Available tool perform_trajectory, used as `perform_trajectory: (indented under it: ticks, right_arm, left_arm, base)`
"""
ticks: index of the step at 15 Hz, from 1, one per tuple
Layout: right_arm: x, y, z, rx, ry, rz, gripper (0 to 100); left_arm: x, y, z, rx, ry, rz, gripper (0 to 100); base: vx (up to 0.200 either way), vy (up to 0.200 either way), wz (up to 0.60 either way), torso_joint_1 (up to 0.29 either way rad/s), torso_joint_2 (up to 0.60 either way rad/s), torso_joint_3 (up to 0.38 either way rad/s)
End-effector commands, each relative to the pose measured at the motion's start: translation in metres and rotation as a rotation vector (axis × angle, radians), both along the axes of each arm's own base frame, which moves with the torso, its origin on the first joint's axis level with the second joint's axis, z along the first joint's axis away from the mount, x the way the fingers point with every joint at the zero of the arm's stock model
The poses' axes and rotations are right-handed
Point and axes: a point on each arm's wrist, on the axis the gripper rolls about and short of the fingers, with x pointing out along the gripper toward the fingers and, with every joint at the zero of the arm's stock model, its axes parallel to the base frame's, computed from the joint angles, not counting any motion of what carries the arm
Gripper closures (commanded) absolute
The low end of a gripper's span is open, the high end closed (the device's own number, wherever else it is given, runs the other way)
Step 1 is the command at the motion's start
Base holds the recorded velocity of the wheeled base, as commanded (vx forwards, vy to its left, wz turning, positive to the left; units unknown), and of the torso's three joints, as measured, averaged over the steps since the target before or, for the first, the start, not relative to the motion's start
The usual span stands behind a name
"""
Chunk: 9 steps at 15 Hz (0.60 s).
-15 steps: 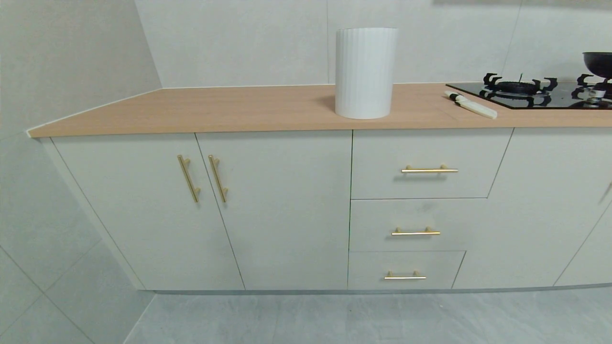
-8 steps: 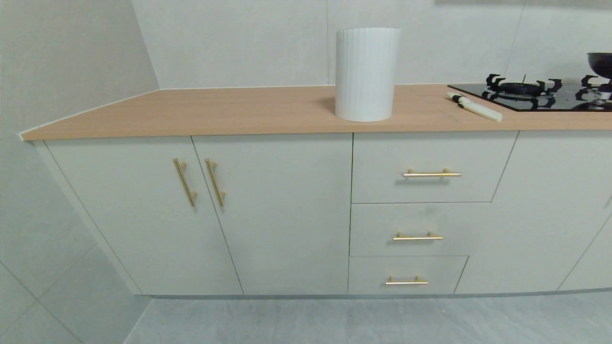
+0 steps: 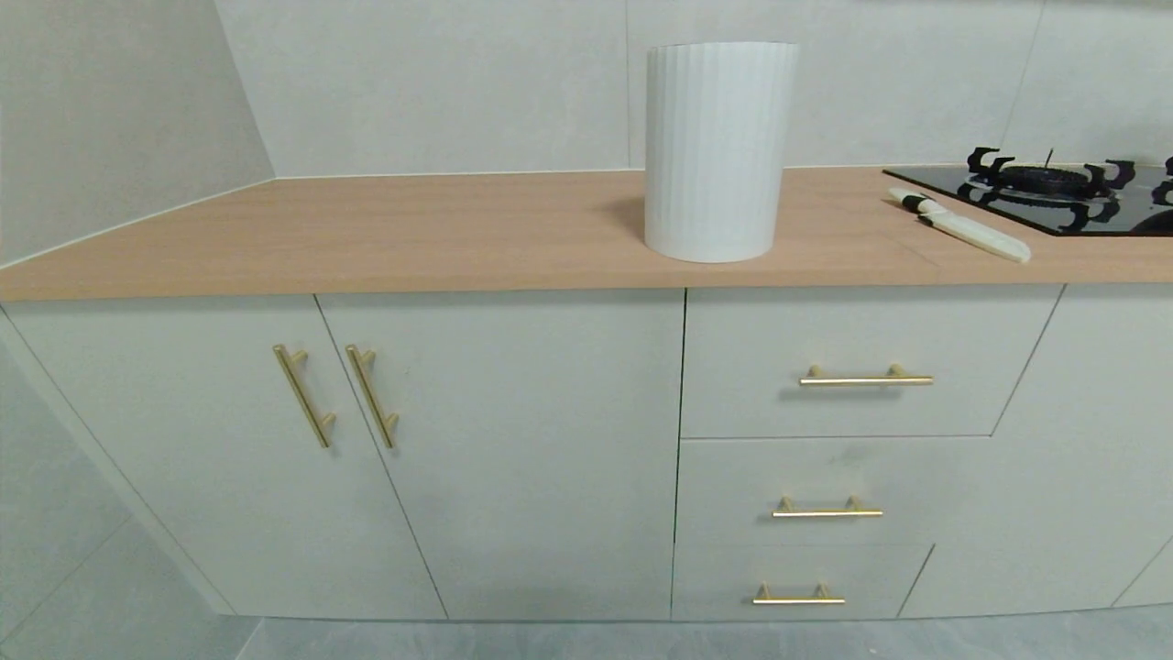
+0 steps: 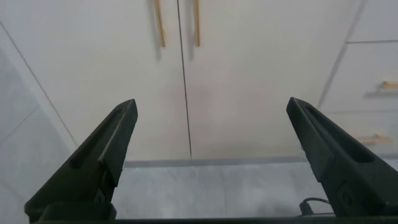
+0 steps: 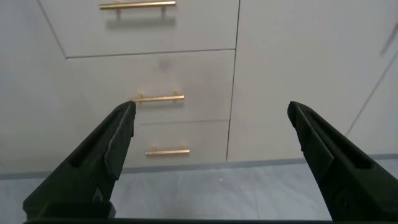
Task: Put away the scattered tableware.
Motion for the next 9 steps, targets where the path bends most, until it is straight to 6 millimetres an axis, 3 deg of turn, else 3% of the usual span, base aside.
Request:
perform_trajectory:
  ticks: [1,9]
  right_arm:
    - [0.0001,0.0000,0.0000,0.000,0.002,-0.001,0]
    - [0.0001,0.0000,0.0000,0.000,0.002,-0.002,0]
  left_arm:
    - [0.0000,0.0000,-0.0001,0.000,0.001,0.000,0]
    - [0.0000,0.0000,-0.0001,0.000,0.001,0.000,0]
  base:
    - [0.200,0.000,0.00,0.002,0.00,0.002]
    - [0.200,0.000,0.00,0.004,0.00,0.005]
